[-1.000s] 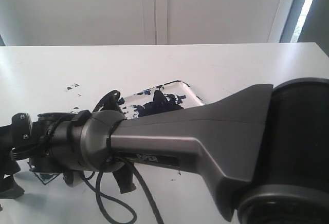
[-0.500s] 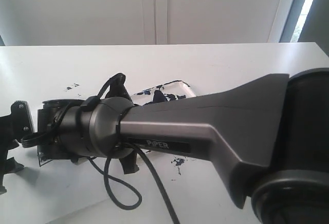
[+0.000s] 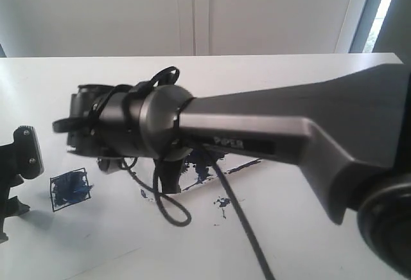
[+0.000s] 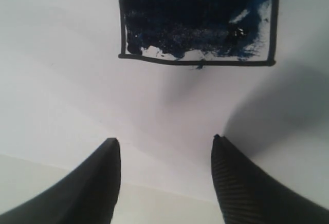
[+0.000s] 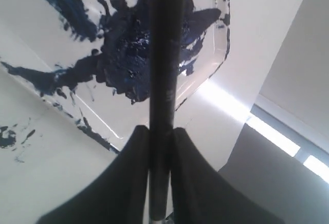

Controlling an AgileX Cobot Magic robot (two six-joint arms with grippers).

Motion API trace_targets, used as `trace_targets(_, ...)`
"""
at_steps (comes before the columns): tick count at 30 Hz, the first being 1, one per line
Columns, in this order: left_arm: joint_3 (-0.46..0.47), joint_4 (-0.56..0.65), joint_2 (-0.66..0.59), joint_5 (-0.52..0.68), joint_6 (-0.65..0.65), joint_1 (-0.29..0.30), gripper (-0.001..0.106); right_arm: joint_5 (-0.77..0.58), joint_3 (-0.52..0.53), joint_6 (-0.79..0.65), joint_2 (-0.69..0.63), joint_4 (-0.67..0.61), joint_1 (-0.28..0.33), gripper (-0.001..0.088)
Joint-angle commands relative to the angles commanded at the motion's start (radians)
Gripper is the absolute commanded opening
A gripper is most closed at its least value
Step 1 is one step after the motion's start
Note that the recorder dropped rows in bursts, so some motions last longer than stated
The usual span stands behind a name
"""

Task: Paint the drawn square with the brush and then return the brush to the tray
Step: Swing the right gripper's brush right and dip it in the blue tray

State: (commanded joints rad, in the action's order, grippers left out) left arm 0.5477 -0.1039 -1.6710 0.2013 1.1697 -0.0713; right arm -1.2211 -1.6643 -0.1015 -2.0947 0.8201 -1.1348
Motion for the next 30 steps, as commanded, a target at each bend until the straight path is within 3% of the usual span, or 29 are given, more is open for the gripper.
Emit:
trace_targets(7,0.0,-0.007,0.0,0.068,-0.002,0.0,0.049,0.0,0.0,-0.005,0.055,-0.206,0.095,0.0)
trace_targets(14,0.002,-0.091,0.006,0.129,0.001,0.0,0.052,0.0,0.006,-0.025,0.093,-0.329,0.148,0.0)
trace_targets(22,0.036,-0.149,0.008,0.271,0.012,0.0,0.052,0.0,0.115,-0.026,0.11,-0.352,0.189,0.0)
trace_targets(30,0.036,-0.166,0.008,0.278,0.012,0.0,0.052,0.0,0.25,0.003,0.182,-0.33,0.205,0.0)
